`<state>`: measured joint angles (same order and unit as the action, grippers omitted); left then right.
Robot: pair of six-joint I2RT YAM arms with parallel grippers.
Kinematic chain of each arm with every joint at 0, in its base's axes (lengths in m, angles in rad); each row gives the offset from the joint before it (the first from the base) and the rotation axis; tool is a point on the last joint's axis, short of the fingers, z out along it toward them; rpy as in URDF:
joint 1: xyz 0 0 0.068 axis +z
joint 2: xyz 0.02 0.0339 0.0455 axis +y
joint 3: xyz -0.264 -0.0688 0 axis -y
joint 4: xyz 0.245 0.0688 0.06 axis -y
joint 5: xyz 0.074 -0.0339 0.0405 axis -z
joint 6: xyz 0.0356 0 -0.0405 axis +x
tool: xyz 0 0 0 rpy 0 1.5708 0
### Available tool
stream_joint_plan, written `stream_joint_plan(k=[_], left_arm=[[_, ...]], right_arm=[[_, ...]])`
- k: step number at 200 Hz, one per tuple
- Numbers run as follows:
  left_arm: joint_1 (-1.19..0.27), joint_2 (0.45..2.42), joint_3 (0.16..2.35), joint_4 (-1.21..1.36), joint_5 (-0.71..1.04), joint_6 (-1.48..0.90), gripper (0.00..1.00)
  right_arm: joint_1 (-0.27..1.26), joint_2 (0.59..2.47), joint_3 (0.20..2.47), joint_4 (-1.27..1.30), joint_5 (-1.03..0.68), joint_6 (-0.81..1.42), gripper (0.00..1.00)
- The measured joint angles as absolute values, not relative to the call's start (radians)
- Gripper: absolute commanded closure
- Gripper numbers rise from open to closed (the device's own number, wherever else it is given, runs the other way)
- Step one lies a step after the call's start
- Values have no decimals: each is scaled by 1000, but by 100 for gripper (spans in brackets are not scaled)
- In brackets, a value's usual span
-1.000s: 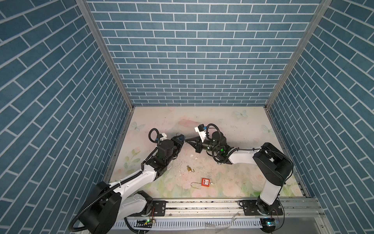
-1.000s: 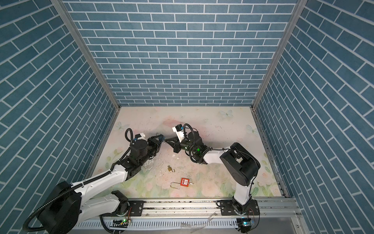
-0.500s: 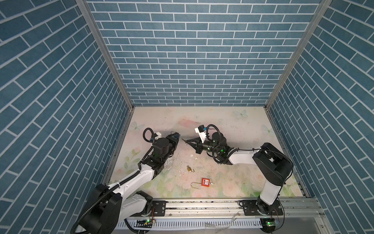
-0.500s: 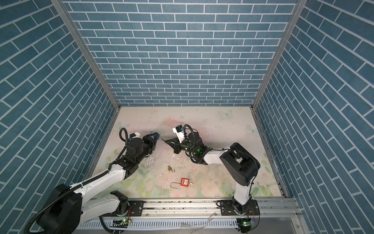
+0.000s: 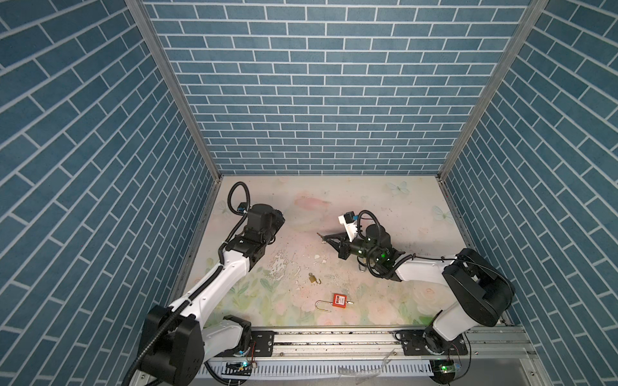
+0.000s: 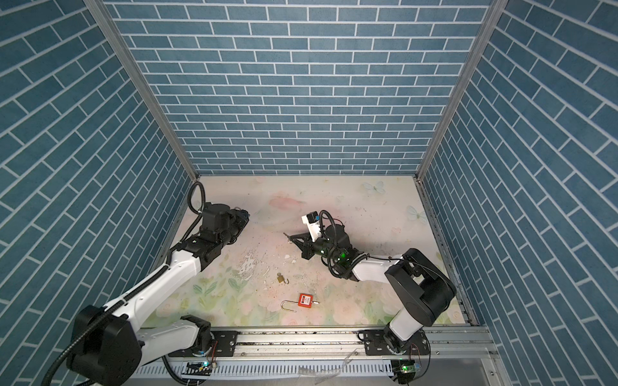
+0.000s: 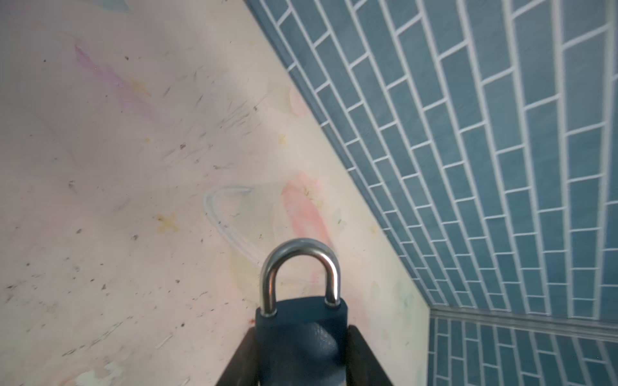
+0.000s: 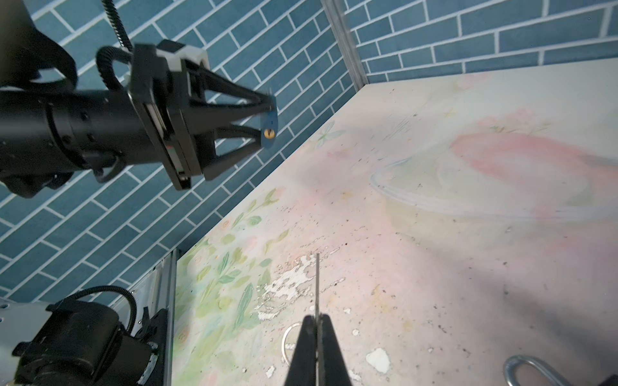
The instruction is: Lock with the key
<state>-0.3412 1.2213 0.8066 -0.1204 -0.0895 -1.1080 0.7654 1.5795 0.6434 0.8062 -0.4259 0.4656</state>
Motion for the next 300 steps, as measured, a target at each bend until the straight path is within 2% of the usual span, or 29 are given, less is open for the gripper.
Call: stream_joint_plan(k=[50,118,189,244,267,300], left_arm=[[-409,1423,813,-332,-17,-963,100],[-442,1647,983,-427,9,-579,100],[-442,1779,1066,-474,25,-399,100],[-442,1786,1079,-494,8,-369,100],[-442,1786,1079,-502,1,-369,85],[-442,1784,1078,-504,1,-369,81]], right_arm=[[753,1577,643,717,-403,444,100],[753,1619,657,682,-409,445,100],[752,1639,678,662,-415,448,100],[752,1640,678,658,-415,448,100],[752,1644,678,657,-416,448,100],[752,1658,686,654,-416,448,100]])
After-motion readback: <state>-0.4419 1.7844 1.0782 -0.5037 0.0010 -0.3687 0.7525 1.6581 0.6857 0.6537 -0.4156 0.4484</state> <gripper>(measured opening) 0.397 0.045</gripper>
